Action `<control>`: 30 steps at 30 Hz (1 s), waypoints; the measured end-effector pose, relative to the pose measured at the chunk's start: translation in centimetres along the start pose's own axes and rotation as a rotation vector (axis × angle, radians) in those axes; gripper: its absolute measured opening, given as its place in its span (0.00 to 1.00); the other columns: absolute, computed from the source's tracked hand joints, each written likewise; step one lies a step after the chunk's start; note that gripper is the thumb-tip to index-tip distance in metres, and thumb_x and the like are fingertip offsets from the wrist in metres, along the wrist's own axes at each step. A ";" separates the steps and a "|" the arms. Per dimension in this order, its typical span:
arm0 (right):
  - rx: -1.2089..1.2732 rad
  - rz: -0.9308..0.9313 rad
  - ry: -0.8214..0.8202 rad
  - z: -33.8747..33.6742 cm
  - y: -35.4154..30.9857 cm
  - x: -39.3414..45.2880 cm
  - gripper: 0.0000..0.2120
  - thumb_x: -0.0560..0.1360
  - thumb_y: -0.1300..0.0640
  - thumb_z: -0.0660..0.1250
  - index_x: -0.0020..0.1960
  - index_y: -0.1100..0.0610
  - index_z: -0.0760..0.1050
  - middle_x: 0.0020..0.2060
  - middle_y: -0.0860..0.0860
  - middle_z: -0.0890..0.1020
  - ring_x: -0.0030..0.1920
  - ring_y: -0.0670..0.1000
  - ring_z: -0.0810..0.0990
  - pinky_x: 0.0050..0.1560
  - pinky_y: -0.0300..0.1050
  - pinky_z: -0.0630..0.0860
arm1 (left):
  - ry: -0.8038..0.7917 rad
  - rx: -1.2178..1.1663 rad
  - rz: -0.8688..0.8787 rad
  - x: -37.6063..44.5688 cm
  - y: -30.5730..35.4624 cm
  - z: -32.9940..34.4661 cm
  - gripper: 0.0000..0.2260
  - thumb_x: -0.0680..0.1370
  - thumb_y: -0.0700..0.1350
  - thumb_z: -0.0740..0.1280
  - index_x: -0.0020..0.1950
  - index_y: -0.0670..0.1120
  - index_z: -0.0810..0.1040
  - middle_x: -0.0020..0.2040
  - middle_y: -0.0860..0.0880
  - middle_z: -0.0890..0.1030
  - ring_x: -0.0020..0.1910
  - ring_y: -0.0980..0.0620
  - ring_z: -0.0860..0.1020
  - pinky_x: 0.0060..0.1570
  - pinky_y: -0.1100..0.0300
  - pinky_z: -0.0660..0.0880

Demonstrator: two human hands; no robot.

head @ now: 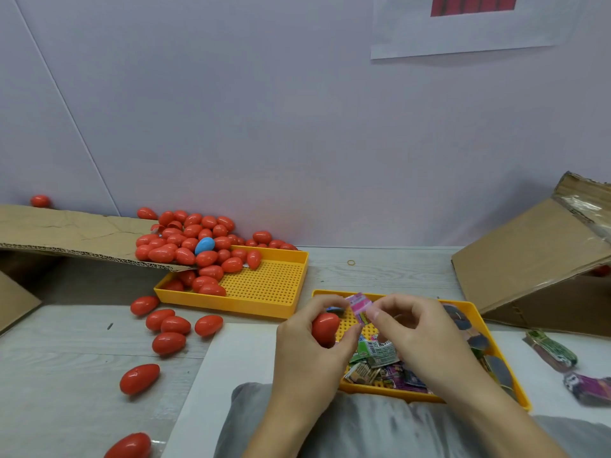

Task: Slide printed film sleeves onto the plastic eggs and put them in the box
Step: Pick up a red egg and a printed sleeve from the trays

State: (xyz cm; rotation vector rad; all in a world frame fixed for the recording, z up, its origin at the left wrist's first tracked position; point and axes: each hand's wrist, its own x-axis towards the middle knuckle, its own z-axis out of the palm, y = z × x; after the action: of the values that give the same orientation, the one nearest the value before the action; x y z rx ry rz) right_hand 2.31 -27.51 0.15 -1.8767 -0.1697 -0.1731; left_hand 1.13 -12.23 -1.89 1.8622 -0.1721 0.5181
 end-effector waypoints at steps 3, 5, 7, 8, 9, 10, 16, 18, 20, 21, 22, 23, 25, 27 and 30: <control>0.032 0.006 0.059 0.0 0.2 0.1 0.08 0.76 0.54 0.69 0.38 0.51 0.82 0.31 0.49 0.82 0.34 0.46 0.80 0.30 0.32 0.71 | 0.036 -0.124 -0.113 0.3 0.0 -0.2 0.08 0.73 0.41 0.76 0.44 0.55 0.82 0.40 0.59 0.82 0.39 0.59 0.80 0.37 0.71 0.74; 0.064 0.007 0.044 0.1 0.1 0.2 0.08 0.77 0.54 0.69 0.40 0.51 0.82 0.31 0.49 0.82 0.32 0.44 0.79 0.30 0.32 0.71 | 0.036 -0.173 -0.161 0.4 0.1 -0.3 0.07 0.74 0.43 0.75 0.42 0.55 0.83 0.36 0.56 0.82 0.36 0.57 0.79 0.35 0.67 0.74; 0.079 0.005 0.005 0.2 0.0 0.1 0.07 0.77 0.54 0.68 0.42 0.52 0.82 0.30 0.47 0.82 0.30 0.40 0.77 0.31 0.32 0.72 | 0.023 -0.197 -0.179 0.4 0.1 -0.3 0.06 0.75 0.44 0.74 0.41 0.55 0.84 0.34 0.56 0.81 0.34 0.58 0.78 0.33 0.67 0.73; 0.083 0.000 -0.014 0.2 -0.1 0.1 0.07 0.77 0.54 0.68 0.43 0.52 0.82 0.30 0.46 0.82 0.30 0.40 0.77 0.31 0.31 0.72 | 0.016 -0.200 -0.179 0.4 0.2 -0.3 0.06 0.75 0.44 0.74 0.41 0.54 0.84 0.33 0.56 0.80 0.33 0.58 0.77 0.32 0.68 0.72; 0.088 -0.008 -0.030 0.3 -0.2 0.0 0.07 0.78 0.54 0.67 0.43 0.52 0.82 0.30 0.45 0.82 0.30 0.39 0.77 0.32 0.31 0.71 | 0.011 -0.201 -0.175 0.4 0.2 -0.3 0.05 0.75 0.44 0.74 0.40 0.54 0.84 0.33 0.56 0.80 0.33 0.59 0.77 0.32 0.68 0.72; 0.096 -0.017 -0.045 0.3 -0.3 0.0 0.07 0.78 0.55 0.67 0.44 0.52 0.82 0.30 0.44 0.81 0.29 0.38 0.77 0.32 0.30 0.71 | 0.009 -0.203 -0.171 0.4 0.2 -0.3 0.05 0.75 0.44 0.74 0.40 0.53 0.84 0.32 0.56 0.80 0.33 0.59 0.77 0.33 0.69 0.72; 0.121 -0.053 -0.140 0.4 -0.5 -0.1 0.07 0.77 0.59 0.68 0.44 0.53 0.84 0.32 0.47 0.82 0.34 0.40 0.77 0.35 0.31 0.72 | -0.033 -0.238 -0.199 0.5 0.4 -0.3 0.06 0.75 0.41 0.73 0.38 0.49 0.84 0.30 0.56 0.80 0.31 0.61 0.78 0.30 0.71 0.71; 0.126 -0.060 -0.166 0.5 -0.5 -0.2 0.07 0.76 0.59 0.69 0.43 0.52 0.84 0.33 0.48 0.82 0.36 0.43 0.78 0.36 0.33 0.72 | -0.055 -0.238 -0.199 0.5 0.4 -0.4 0.08 0.74 0.38 0.73 0.37 0.48 0.84 0.29 0.55 0.79 0.29 0.62 0.76 0.30 0.71 0.70; 0.145 -0.062 -0.174 0.5 -0.5 -0.2 0.07 0.76 0.59 0.70 0.43 0.49 0.84 0.32 0.47 0.82 0.35 0.42 0.76 0.36 0.34 0.72 | -0.057 -0.206 -0.187 0.5 0.5 -0.4 0.09 0.73 0.36 0.73 0.36 0.48 0.84 0.30 0.55 0.80 0.29 0.62 0.76 0.30 0.72 0.70; 0.156 -0.064 -0.167 0.5 -0.5 -0.2 0.08 0.76 0.59 0.70 0.44 0.46 0.84 0.32 0.46 0.82 0.34 0.40 0.76 0.36 0.34 0.72 | -0.052 -0.192 -0.184 0.5 0.5 -0.4 0.09 0.73 0.36 0.74 0.36 0.49 0.84 0.30 0.55 0.80 0.30 0.63 0.77 0.30 0.72 0.70; 0.167 -0.068 -0.154 0.5 -0.5 -0.2 0.09 0.75 0.59 0.70 0.44 0.45 0.84 0.32 0.45 0.82 0.34 0.39 0.76 0.36 0.32 0.72 | -0.048 -0.183 -0.183 0.5 0.5 -0.4 0.10 0.73 0.37 0.74 0.35 0.51 0.84 0.30 0.56 0.80 0.30 0.62 0.77 0.31 0.72 0.70; 0.178 -0.075 -0.139 0.5 -0.5 -0.2 0.10 0.75 0.60 0.70 0.43 0.45 0.85 0.34 0.44 0.82 0.34 0.38 0.76 0.37 0.31 0.71 | -0.045 -0.177 -0.184 0.6 0.5 -0.4 0.10 0.72 0.39 0.75 0.34 0.52 0.84 0.30 0.56 0.80 0.31 0.62 0.77 0.31 0.72 0.71; 0.206 -0.080 -0.115 0.4 -0.5 -0.1 0.10 0.74 0.62 0.71 0.40 0.48 0.86 0.37 0.43 0.81 0.36 0.38 0.77 0.39 0.30 0.71 | -0.041 -0.167 -0.192 0.6 0.4 -0.4 0.10 0.72 0.43 0.75 0.33 0.56 0.84 0.30 0.56 0.80 0.32 0.62 0.77 0.31 0.70 0.72; 0.218 -0.068 -0.110 0.3 -0.5 -0.1 0.08 0.73 0.62 0.71 0.41 0.52 0.86 0.39 0.44 0.80 0.38 0.39 0.77 0.41 0.32 0.71 | -0.039 -0.170 -0.202 0.6 0.4 -0.3 0.09 0.72 0.44 0.75 0.35 0.57 0.84 0.30 0.56 0.80 0.31 0.61 0.77 0.31 0.70 0.72; 0.180 -0.065 -0.109 0.3 -0.5 0.0 0.06 0.74 0.63 0.71 0.42 0.57 0.85 0.43 0.46 0.81 0.41 0.41 0.78 0.42 0.34 0.72 | -0.044 -0.160 -0.220 0.6 0.4 -0.3 0.09 0.72 0.43 0.75 0.35 0.56 0.84 0.30 0.56 0.80 0.32 0.61 0.77 0.31 0.70 0.72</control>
State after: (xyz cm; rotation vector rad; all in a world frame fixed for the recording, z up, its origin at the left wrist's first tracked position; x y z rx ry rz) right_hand 2.23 -27.11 0.53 -1.7033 -0.3114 -0.0964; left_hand 1.46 -12.03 -1.23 1.7113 -0.0352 0.3027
